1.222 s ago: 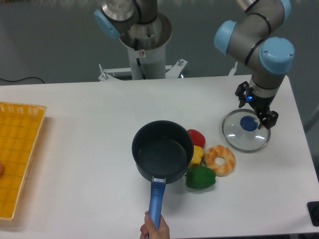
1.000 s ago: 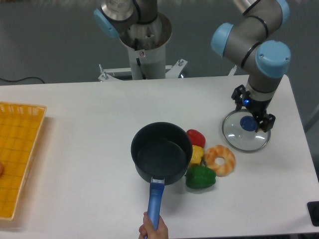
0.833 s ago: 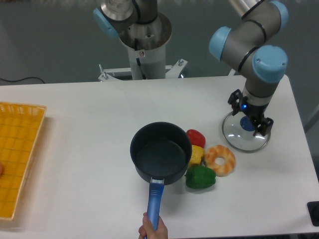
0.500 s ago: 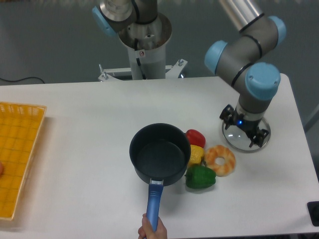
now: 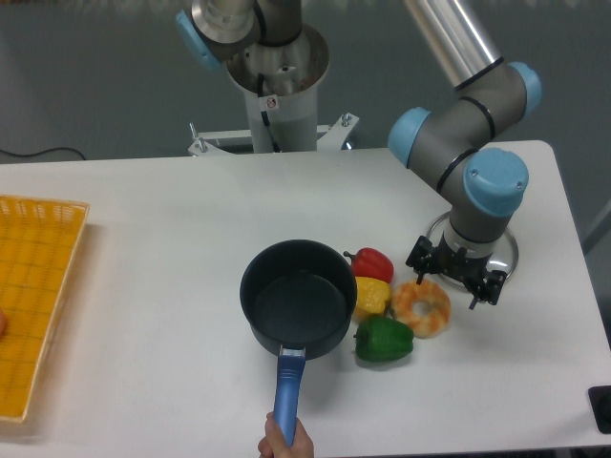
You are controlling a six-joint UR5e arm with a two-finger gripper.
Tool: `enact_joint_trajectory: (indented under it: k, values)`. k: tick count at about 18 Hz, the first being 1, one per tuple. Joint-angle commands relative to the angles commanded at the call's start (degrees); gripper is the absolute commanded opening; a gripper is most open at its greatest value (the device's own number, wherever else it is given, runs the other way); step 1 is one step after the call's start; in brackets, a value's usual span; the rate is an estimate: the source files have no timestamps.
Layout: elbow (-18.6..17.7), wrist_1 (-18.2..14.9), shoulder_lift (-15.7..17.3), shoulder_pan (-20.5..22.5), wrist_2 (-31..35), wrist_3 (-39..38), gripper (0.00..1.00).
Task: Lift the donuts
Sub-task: 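Move the gripper off the glass lid toward the orange donut, then lower the open gripper around the orange donut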
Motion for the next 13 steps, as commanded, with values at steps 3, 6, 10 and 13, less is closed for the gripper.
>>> enact_joint_trajectory:
  k: [3,6,10,13]
  values:
    - [0.61,1.23,-1.32,0.09,0.09,0.00,1.00]
    - [0.70,2.81,-2.55,0.09,0.09,-0.09,1.00]
    - [0.62,3.25,-3.43,0.18,0.18,0.00,1.00]
    - [0.35,3.26,-3.78,0.18,0.26,0.09,1.00]
